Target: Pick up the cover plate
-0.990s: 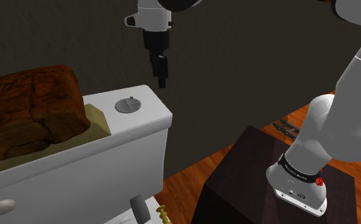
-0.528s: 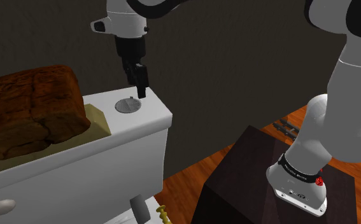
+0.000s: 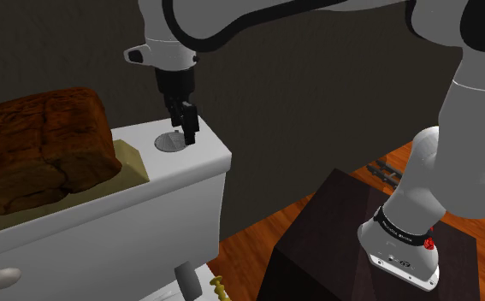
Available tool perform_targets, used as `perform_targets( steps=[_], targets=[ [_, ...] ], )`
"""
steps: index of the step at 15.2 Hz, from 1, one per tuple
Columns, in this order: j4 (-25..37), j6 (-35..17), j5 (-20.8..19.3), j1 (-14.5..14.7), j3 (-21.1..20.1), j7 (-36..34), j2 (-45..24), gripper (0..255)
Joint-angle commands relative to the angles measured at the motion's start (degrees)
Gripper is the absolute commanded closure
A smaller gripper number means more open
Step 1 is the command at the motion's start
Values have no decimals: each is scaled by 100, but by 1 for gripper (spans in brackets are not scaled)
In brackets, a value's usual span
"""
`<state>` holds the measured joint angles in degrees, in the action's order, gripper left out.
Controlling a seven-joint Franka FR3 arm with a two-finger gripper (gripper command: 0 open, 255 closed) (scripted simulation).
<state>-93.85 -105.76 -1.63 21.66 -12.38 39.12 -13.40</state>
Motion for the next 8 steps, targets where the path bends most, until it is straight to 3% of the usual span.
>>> perform_targets(
  steps=[1,8],
  targets=[
    [-35,-35,0,1,-1,-3,3,255],
    [-14,-11,2,-12,7,18,5,255]
  ],
)
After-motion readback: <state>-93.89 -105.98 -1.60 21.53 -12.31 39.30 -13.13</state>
